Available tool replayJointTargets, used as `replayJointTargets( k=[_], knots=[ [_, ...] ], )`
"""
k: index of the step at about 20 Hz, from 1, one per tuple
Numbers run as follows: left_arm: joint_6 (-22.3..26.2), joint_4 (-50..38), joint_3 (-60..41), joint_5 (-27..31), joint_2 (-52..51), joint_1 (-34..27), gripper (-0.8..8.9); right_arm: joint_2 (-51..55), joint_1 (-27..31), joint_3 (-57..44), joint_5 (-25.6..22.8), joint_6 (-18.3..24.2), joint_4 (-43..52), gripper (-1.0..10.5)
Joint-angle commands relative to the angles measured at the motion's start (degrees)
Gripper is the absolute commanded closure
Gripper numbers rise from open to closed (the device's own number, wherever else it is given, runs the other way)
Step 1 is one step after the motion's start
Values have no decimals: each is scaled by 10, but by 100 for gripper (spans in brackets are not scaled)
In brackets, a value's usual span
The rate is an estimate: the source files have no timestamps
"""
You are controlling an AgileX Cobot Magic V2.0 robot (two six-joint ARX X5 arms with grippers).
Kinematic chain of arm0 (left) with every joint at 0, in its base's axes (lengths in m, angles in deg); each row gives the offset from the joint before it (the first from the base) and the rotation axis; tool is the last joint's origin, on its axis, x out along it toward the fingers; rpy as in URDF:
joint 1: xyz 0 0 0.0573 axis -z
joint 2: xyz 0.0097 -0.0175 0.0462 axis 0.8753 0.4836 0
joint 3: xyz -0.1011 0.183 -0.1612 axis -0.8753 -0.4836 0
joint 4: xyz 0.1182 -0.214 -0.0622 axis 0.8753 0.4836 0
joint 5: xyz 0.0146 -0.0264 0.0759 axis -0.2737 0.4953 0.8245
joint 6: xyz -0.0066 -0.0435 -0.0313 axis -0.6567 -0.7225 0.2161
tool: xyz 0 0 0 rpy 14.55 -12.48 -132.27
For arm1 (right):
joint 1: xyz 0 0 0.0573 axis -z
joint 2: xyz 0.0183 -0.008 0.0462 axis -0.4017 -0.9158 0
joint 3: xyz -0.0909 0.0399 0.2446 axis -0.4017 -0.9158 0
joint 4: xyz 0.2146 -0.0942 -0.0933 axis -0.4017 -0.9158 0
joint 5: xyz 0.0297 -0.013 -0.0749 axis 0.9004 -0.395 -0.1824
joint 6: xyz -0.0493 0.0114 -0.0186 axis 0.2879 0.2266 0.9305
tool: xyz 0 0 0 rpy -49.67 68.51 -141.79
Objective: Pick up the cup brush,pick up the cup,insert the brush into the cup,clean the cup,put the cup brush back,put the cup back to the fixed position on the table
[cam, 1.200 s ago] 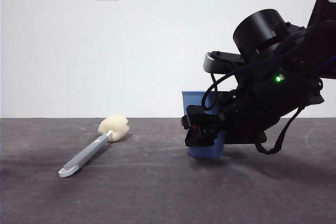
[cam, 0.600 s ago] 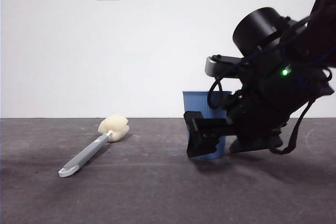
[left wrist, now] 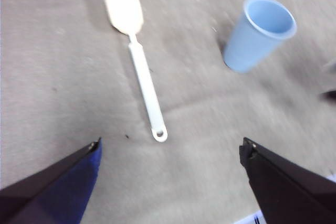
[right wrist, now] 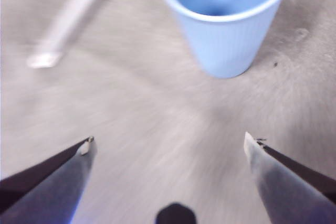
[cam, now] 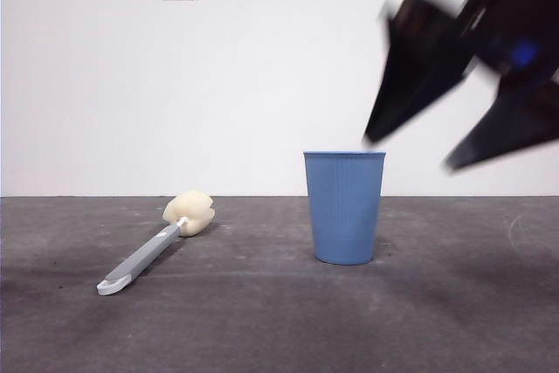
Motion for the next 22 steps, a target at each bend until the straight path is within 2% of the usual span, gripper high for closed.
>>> replayJointTargets(
  k=[1, 3, 6, 9, 16, 19, 22],
  knots=[
    [40, -1, -3, -30, 0, 1, 374, 86, -2, 37, 11, -10, -96, 470],
    [53, -1, -3, -63, 0, 1, 374, 135, -2, 79, 19, -10, -180, 469],
    [75, -1, -3, -111, 0, 1, 375, 164, -2, 137, 72, -6, -265, 470],
    [75, -1, -3, -154, 0, 1, 375, 167, -2, 175, 76, 8, -330, 470],
    [75, -1, -3, -161, 0, 1, 378, 167, -2, 179, 77, 11, -356, 476],
    [75, -1, -3, -161, 0, 1, 387, 167, -2, 179, 92, 11, -355, 486],
    [75, -1, -3, -161, 0, 1, 574, 167, -1, 179, 106, 11, -355, 687]
  ],
)
